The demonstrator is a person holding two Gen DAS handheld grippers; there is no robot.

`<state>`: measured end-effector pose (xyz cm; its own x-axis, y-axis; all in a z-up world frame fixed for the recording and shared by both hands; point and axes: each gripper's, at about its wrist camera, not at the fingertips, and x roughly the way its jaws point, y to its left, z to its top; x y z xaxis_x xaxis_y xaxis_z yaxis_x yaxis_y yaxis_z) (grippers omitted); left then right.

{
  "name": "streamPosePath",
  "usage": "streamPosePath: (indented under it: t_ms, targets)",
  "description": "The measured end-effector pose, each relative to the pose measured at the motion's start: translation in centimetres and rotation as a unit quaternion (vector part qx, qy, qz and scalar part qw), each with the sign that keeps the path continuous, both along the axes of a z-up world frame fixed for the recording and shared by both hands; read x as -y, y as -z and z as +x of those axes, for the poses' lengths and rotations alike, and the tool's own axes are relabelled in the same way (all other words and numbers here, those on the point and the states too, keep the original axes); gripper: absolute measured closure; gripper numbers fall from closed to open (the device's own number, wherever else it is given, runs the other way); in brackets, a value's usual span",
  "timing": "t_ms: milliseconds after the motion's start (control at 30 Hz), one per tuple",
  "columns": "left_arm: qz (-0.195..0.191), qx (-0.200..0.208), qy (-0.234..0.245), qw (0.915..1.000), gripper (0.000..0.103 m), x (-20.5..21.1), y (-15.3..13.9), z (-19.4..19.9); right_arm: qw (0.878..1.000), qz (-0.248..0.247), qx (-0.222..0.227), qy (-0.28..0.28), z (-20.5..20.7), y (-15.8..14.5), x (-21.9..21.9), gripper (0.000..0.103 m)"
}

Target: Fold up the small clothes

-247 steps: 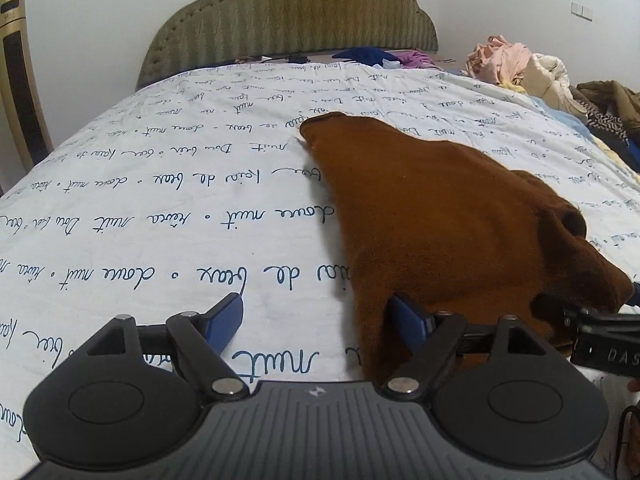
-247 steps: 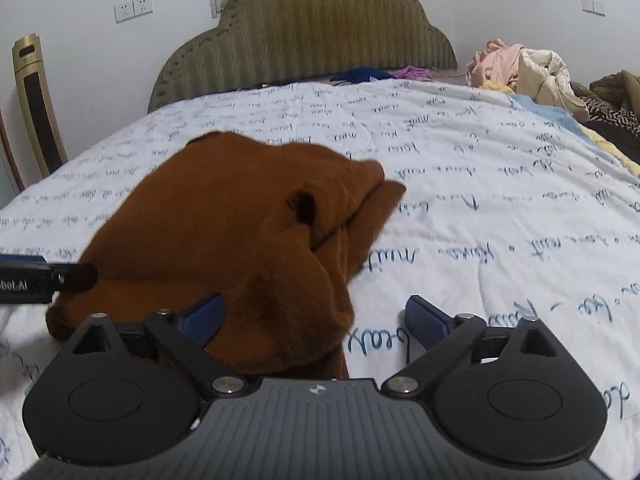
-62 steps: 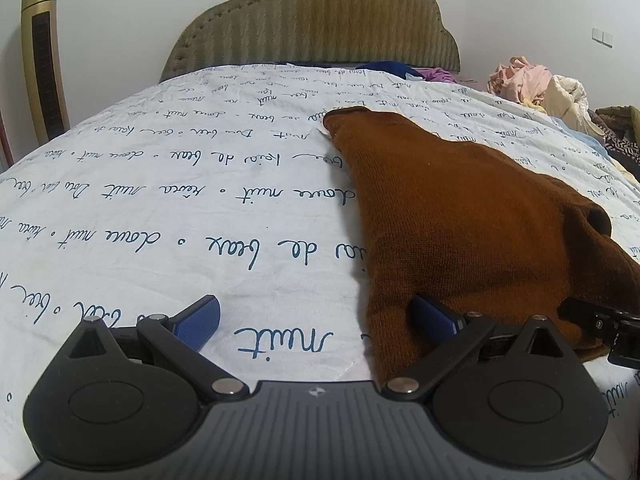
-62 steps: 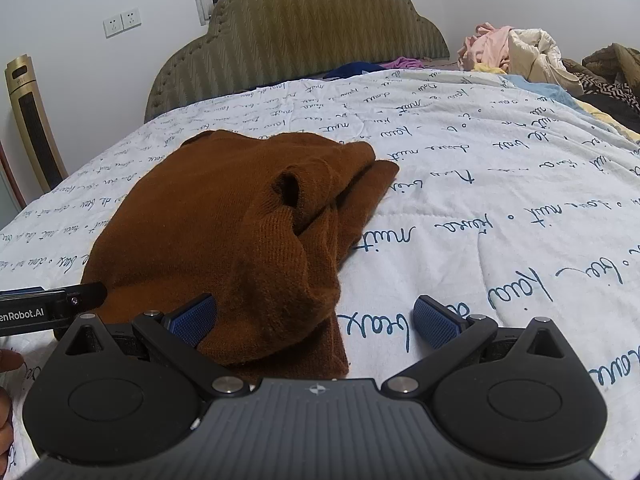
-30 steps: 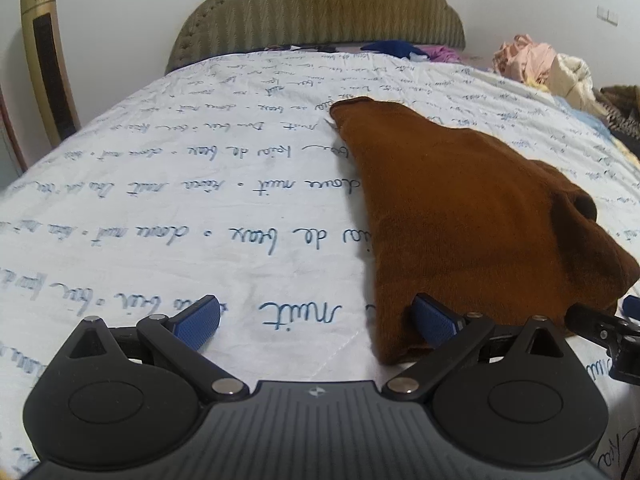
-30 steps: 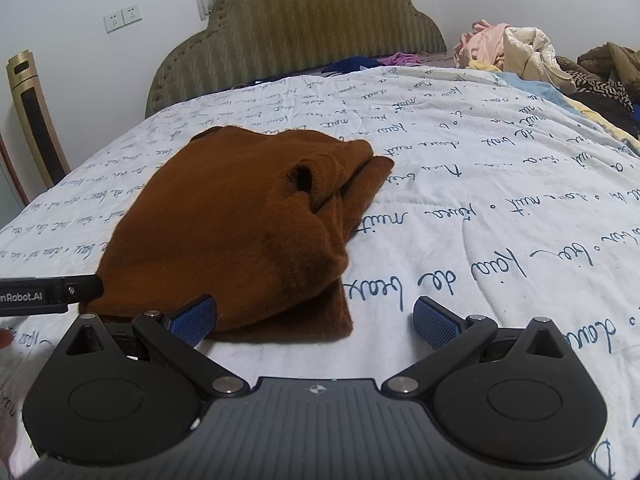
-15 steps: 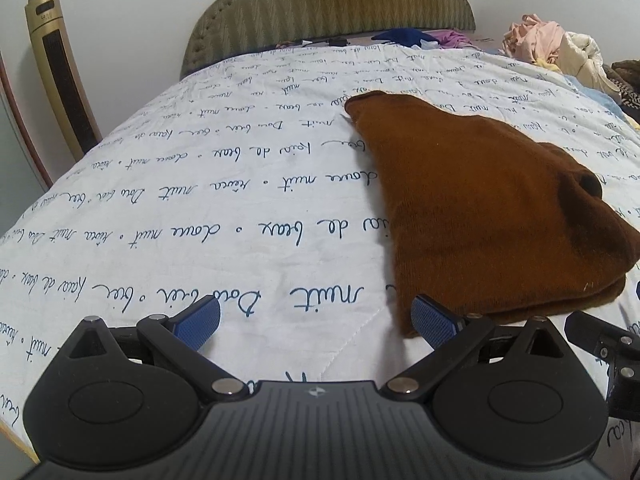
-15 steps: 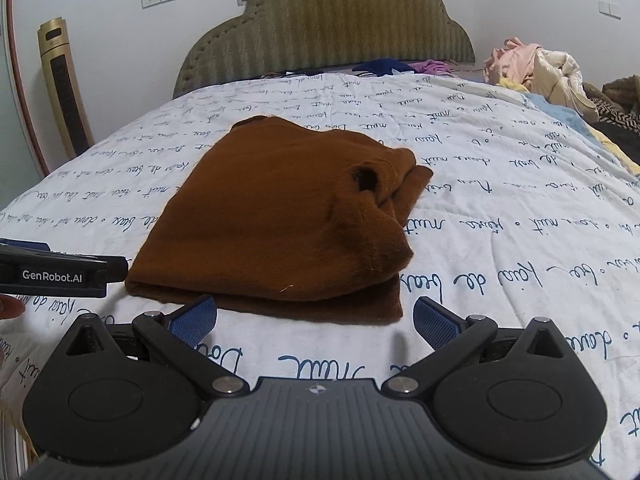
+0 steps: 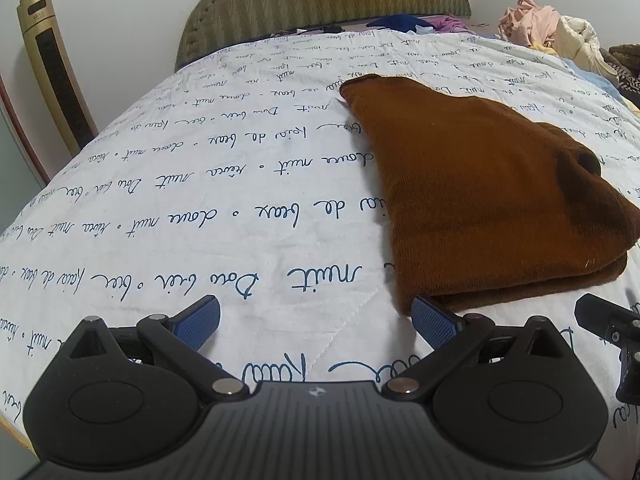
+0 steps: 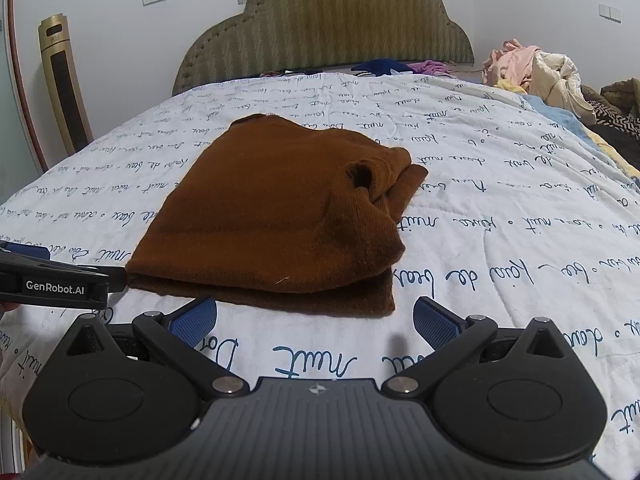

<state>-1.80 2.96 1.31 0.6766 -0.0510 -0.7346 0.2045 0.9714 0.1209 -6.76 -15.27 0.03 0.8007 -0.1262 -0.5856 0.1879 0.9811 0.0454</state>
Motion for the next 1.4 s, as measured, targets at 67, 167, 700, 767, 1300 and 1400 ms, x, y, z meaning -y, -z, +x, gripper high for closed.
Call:
streamPosePath:
  t_ms: [67, 167, 700, 767, 1300, 1400]
  targets:
    - [0.000, 0.000, 0.000, 1.0000, 0.000, 0.01, 0.01, 0.00, 1.000, 0.005, 0.000, 0.000, -0.05, -0.03, 0.06, 0.000]
    - [0.000, 0.000, -0.001, 1.0000, 0.000, -0.05, 0.03, -0.01, 1.000, 0.004, -0.001, 0.000, -0.06, -0.02, -0.01, 0.000]
    - [0.002, -0.006, -0.004, 1.0000, 0.000, -0.06, 0.29, 0.08, 1.000, 0.003, -0.002, -0.002, -0.10, -0.01, -0.16, 0.000]
    - [0.002, -0.007, -0.004, 1.0000, 0.000, -0.07, 0.30, 0.07, 1.000, 0.002, -0.002, -0.003, -0.13, 0.04, -0.19, 0.000]
    - [0.007, -0.010, -0.006, 0.9999, 0.000, -0.06, 0.64, 0.19, 1.000, 0.002, -0.002, -0.004, -0.33, 0.07, -0.20, 0.000]
    - [0.007, -0.011, -0.006, 0.9999, 0.000, -0.10, 0.71, 0.17, 1.000, 0.002, -0.002, -0.004, -0.29, 0.06, -0.19, 0.000]
